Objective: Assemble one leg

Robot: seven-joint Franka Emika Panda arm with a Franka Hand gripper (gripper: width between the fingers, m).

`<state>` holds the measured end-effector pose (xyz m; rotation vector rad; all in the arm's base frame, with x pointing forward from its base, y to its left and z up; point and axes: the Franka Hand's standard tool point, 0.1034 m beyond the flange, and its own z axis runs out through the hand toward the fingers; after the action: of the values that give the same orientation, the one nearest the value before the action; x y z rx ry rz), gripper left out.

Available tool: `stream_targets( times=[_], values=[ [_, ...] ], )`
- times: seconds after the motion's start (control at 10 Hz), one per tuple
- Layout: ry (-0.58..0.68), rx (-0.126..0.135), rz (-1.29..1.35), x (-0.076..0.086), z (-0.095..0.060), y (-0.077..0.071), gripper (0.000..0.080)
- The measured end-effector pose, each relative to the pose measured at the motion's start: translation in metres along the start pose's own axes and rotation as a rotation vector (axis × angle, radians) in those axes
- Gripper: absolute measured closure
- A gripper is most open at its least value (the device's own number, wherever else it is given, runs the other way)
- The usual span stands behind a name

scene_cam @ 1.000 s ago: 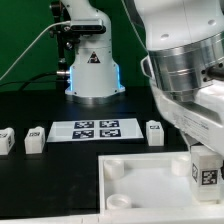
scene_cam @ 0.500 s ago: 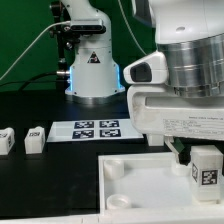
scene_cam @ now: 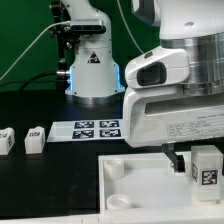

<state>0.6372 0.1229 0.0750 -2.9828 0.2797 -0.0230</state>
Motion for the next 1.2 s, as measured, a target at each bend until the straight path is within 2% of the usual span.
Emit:
stream_targets(
  times=[0.2,0.3,0.5,0.6,0.9,1.1,1.2],
  values=[
    [0.0,0.001,0.006,0.0,0.0,0.0,0.0417],
    [-0.001,0.001,0.163,0.0,0.0,0.002,0.0488],
    [-0.002,0.002,0.33,0.001,0.001,0.005,0.0492],
    [-0.011,0.021,0.475,0.002,0.002,0.009,0.0495],
    [-0.041,0.053,0.916,0.001,0.003,0.009,0.0496],
    [-0.065,0.098,1.2,0.0,0.005,0.009,0.0496],
    [-0.077,0.111,1.335,-0.001,0.006,0.008,0.0497]
  ],
)
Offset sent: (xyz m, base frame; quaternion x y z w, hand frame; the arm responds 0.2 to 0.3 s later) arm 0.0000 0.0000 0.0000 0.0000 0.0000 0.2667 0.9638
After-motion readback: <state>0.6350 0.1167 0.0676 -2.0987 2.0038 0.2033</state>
